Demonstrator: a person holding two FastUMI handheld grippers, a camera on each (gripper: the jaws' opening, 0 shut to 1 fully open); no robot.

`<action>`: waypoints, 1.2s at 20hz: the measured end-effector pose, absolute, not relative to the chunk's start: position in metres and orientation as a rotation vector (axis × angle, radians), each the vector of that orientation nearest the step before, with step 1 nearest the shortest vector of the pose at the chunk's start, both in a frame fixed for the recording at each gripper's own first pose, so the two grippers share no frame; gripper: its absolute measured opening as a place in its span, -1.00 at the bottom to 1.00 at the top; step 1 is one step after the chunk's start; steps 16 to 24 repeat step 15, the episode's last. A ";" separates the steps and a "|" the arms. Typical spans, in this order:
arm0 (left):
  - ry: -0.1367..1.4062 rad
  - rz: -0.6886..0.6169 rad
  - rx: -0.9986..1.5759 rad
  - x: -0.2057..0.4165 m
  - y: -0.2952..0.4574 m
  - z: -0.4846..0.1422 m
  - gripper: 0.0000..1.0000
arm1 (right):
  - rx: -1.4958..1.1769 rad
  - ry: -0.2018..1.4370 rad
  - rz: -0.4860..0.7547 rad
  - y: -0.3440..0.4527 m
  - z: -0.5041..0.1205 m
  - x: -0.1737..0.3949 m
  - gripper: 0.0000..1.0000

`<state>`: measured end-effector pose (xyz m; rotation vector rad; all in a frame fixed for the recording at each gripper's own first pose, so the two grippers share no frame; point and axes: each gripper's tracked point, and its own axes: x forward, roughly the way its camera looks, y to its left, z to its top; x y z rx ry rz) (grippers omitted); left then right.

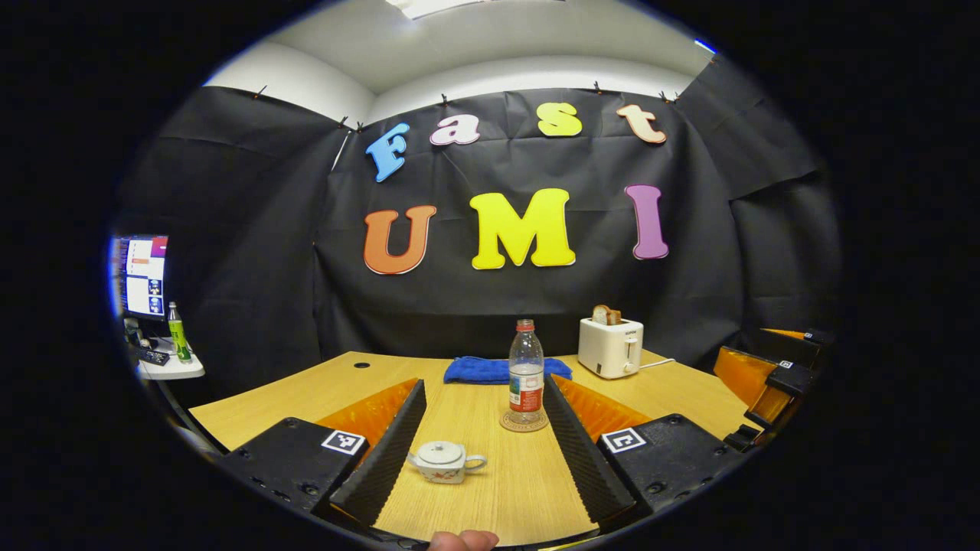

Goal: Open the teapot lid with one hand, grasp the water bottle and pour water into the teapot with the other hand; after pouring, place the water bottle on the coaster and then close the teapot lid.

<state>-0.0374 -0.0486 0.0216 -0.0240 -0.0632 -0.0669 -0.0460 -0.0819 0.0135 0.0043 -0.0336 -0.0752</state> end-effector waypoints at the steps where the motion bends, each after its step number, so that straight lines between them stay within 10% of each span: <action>1: -0.061 -0.070 -0.026 -0.041 -0.052 0.021 0.92 | -0.005 -0.030 -0.073 -0.081 0.012 -0.052 0.87; 24: -0.023 -0.086 -0.065 -0.048 -0.047 0.021 0.92 | -0.030 -0.030 -0.078 -0.060 0.025 -0.058 0.87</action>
